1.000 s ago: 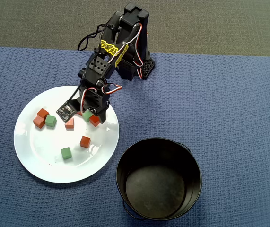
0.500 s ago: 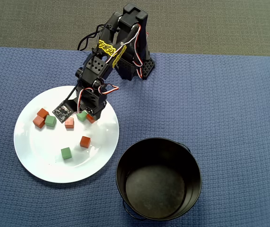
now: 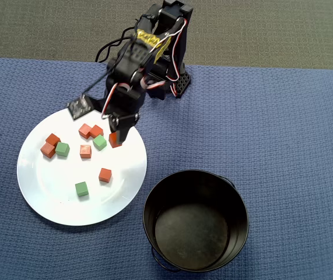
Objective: Pick up the red cubes from the white plate and place them in the black recipient
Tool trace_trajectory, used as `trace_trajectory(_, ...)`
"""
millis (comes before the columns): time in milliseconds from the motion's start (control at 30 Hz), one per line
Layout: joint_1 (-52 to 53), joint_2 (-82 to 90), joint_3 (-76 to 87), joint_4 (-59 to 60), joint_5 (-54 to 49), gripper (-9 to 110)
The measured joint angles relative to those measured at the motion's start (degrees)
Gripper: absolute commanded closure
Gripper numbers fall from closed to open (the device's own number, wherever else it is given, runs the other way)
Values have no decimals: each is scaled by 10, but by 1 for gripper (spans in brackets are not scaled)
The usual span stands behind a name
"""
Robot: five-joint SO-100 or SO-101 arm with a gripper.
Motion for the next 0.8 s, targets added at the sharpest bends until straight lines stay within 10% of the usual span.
trace_trajectory(633, -252, -369, -641, 207, 247, 101)
trace_trajectory(800, -284, -457, -777, 231, 297, 68)
